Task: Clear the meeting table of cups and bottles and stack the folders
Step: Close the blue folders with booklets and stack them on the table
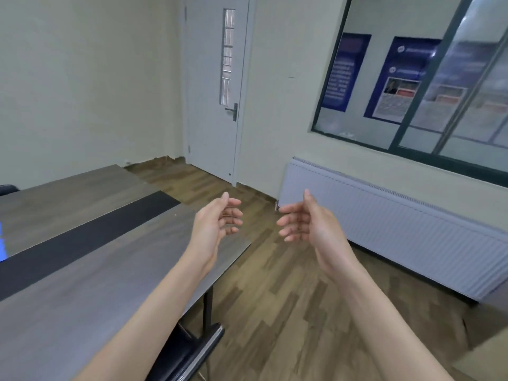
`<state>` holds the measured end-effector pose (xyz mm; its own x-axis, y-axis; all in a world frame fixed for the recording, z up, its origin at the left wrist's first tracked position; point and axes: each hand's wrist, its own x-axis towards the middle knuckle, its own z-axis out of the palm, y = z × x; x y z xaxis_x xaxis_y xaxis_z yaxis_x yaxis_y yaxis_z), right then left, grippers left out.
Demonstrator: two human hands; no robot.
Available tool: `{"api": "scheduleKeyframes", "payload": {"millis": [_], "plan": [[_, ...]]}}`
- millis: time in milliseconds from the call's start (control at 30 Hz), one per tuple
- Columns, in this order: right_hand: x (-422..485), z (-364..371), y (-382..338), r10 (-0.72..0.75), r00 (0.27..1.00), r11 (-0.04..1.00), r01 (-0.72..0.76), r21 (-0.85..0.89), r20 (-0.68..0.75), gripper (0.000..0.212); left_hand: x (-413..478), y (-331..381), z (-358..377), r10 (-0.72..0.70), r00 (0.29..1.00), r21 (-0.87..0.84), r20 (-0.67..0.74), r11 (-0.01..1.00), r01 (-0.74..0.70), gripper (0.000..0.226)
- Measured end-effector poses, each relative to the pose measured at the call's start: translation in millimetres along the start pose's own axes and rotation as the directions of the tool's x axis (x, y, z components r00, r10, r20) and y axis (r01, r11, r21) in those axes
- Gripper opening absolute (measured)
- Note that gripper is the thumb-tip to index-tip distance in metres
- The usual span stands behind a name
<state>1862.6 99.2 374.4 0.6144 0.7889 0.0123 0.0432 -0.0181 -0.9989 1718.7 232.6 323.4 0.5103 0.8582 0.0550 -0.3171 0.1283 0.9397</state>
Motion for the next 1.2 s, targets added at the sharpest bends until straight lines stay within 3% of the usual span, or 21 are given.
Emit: {"api": "scheduleKeyframes", "payload": {"millis": [200, 533, 867, 1200], "plan": [[126, -33, -11, 0.005, 0.997, 1.000, -0.006, -0.006, -0.072, 0.064, 133, -6, 53, -0.027, 0.997, -0.016, 0.071, 0.999, 0.028, 0.036], [350, -96, 11, 0.006, 0.998, 1.000, -0.005, 0.019, -0.058, 0.063, 349, -60, 127, 0.005, 0.999, 0.019, 0.039, 1.000, -0.005, 0.034], [623, -122, -8, 0.024, 0.979, 1.000, -0.022, -0.010, 0.204, 0.062, 557, -73, 176, 0.070, 0.970, 0.043, -0.234, 0.997, -0.061, 0.042], [850, -19, 8, 0.025, 0.878, 0.998, 0.004, -0.059, 0.479, 0.063, 734, -78, 107, 0.153, 0.850, 0.077, -0.505, 0.988, -0.132, 0.044]]}}
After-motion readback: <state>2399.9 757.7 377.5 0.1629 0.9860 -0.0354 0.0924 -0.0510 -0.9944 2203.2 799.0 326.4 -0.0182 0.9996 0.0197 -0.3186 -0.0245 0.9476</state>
